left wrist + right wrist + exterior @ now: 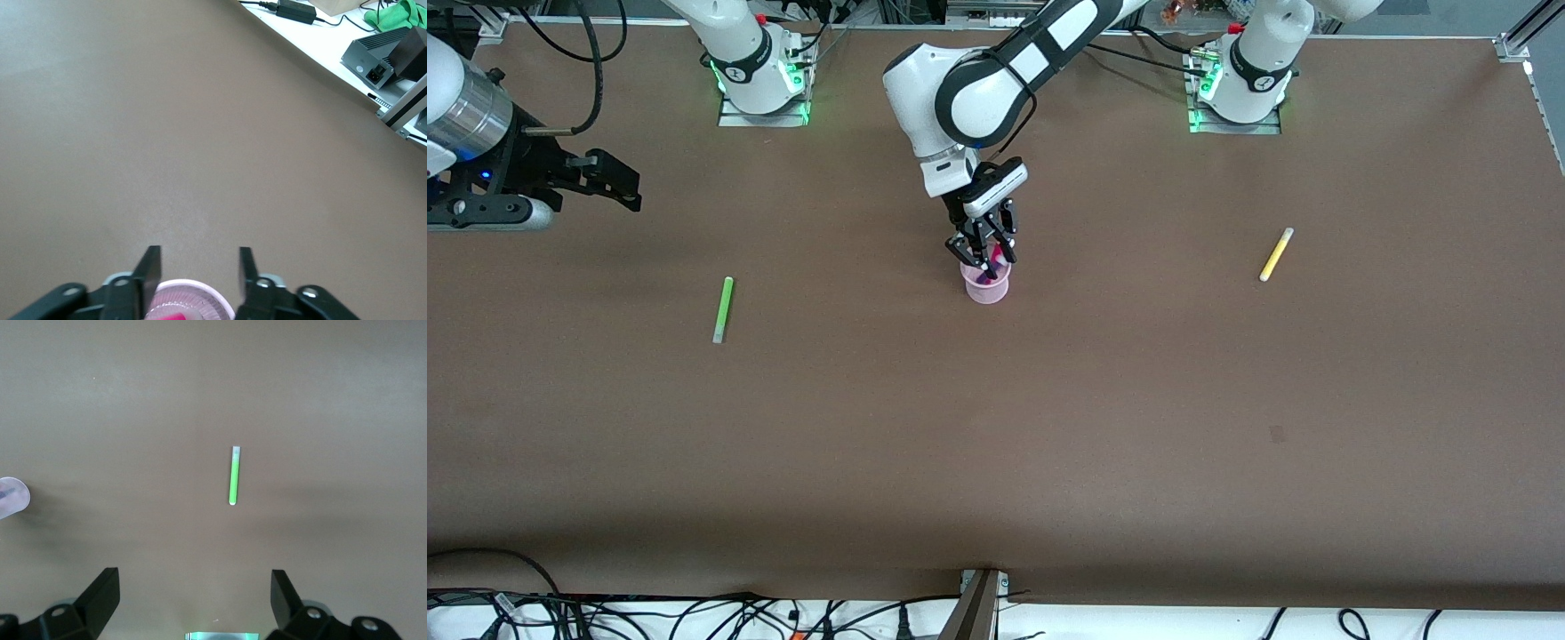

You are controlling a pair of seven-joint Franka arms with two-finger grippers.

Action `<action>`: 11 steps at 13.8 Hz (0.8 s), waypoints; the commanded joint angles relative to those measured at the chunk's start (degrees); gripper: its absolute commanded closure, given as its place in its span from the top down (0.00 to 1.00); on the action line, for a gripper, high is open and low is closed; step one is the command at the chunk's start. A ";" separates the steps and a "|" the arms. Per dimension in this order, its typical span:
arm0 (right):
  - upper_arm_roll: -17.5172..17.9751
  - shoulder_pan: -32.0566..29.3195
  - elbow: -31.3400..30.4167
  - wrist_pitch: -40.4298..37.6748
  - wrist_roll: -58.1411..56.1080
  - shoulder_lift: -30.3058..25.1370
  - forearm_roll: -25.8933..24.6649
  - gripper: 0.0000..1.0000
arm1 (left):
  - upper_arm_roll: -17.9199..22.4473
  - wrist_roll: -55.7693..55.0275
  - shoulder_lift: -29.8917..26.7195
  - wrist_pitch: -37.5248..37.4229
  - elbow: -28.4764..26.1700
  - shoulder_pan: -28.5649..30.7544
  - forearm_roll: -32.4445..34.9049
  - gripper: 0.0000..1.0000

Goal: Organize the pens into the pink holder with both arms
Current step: 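Lower the blue marker into the pink cup with the left gripper, then open the left gripper and lift it away from the cup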

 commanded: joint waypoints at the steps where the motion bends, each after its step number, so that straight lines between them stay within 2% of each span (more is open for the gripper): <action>1: 0.54 -1.01 1.85 -0.54 -0.83 0.66 0.79 1.00 | 0.62 0.43 -0.85 -1.66 1.53 -0.29 0.68 0.76; 3: 0.54 -1.10 1.85 0.25 -0.83 0.75 0.70 1.00 | 0.01 3.05 -3.75 -1.66 1.53 2.42 -1.07 0.80; 4: 0.54 -1.19 1.85 0.78 -0.83 0.84 0.61 1.00 | 0.00 6.72 -5.59 -1.66 1.62 3.83 -4.12 0.82; 11: 0.54 -1.36 1.85 0.96 -0.75 0.92 0.79 1.00 | -0.09 42.92 -20.09 -2.53 1.09 17.80 -31.10 1.00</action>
